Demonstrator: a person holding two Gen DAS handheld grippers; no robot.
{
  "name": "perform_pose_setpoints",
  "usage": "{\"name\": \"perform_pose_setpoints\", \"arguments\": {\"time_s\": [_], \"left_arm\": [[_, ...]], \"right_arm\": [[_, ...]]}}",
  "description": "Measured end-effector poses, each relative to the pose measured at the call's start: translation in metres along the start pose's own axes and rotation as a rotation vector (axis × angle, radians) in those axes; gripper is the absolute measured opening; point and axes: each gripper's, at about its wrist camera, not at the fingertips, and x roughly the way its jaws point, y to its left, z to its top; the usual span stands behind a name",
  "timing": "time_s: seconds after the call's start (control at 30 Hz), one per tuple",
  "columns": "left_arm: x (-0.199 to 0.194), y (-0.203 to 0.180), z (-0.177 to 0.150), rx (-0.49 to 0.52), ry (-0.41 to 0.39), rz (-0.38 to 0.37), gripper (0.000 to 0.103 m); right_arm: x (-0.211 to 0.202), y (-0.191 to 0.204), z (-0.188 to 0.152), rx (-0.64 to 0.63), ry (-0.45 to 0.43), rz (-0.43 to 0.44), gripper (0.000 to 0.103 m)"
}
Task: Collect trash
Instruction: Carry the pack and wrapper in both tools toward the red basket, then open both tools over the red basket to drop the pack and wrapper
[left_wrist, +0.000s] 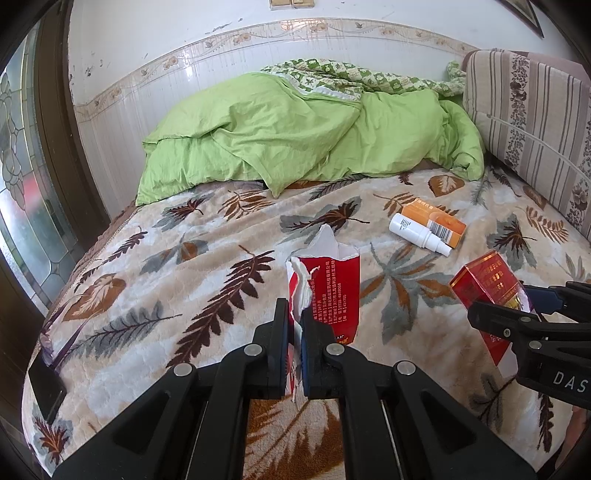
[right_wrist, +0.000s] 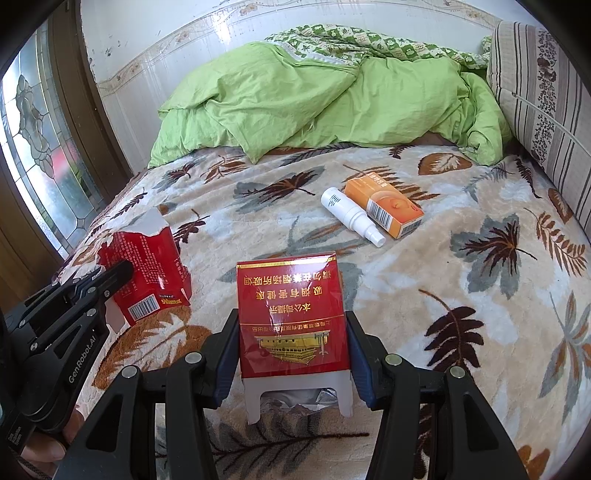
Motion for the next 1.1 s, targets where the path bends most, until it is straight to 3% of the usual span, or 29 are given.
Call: {"name": "perform_pose_setpoints", "arguments": {"time_s": [0.77, 0.9, 1.03, 1.1], "left_arm": [[-0.004, -0.003, -0.001, 0.0, -0.005, -0.013, 0.005], [-0.019, -0.007, 0.004, -0.023, -0.011, -0.122, 0.005], [-0.044, -0.028, 0.007, 0.024, -0.044, -0.214, 0.005], [-0.058, -0.043, 0.006, 0.039, -0.033, -0.297, 0.005]], "right_arm": [[-0.006, -0.004, 0.003, 0.028, -0.011, 0.003, 0.056], [-0.028, -0.012, 0.003, 0.084, -0.047, 0.017, 0.056], [-0.072, -0.025, -0.007, 0.124, -0.113, 0.035, 0.056], [-0.102, -0.036, -0.019, 0.136, -0.141, 0.034, 0.056]]}}
